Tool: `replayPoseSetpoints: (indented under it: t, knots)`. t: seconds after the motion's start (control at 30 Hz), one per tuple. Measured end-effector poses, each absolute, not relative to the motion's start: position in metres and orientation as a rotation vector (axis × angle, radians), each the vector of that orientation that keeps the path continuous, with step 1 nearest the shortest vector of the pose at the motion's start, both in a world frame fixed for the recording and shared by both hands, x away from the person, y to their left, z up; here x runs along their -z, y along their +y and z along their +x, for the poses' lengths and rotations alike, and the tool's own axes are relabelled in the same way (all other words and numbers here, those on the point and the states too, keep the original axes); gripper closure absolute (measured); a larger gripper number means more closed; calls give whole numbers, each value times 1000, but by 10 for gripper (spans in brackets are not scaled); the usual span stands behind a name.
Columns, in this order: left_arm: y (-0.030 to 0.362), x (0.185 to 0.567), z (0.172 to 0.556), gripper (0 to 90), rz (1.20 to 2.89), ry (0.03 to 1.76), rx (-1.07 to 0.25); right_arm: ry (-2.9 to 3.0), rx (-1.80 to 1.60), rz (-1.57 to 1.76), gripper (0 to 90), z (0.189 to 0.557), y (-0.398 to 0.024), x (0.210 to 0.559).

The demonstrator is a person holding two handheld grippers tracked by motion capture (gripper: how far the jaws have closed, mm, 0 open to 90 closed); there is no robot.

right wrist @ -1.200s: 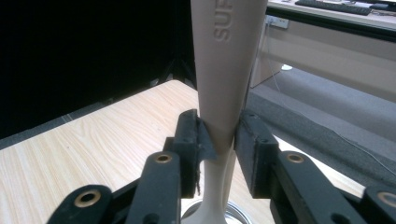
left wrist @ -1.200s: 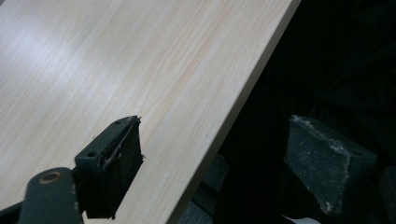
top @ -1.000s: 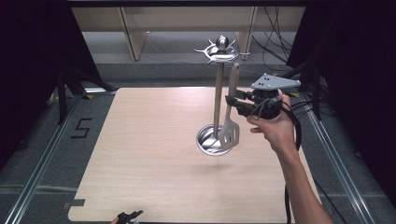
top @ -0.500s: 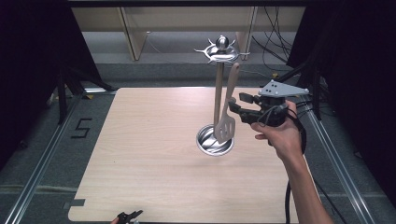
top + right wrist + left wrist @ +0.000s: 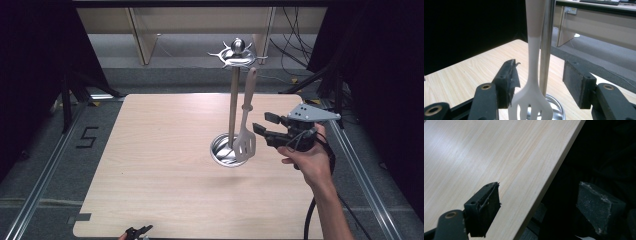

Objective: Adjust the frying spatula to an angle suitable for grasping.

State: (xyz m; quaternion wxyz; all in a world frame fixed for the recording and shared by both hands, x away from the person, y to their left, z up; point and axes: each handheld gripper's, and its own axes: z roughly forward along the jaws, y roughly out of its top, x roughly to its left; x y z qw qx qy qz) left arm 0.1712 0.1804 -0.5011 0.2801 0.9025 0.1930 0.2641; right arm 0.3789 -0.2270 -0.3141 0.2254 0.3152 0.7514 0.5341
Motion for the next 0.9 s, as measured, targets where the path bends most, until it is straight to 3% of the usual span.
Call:
replayPoseSetpoints:
  t: [0.43,0.9]
  knots:
    - [182,499,171,178,2412,526,-721,2130,-1424,924,432,371,-230,350]
    - [181,499,171,177,2409,530,-707,2176,-1388,933,414,360,-232,364]
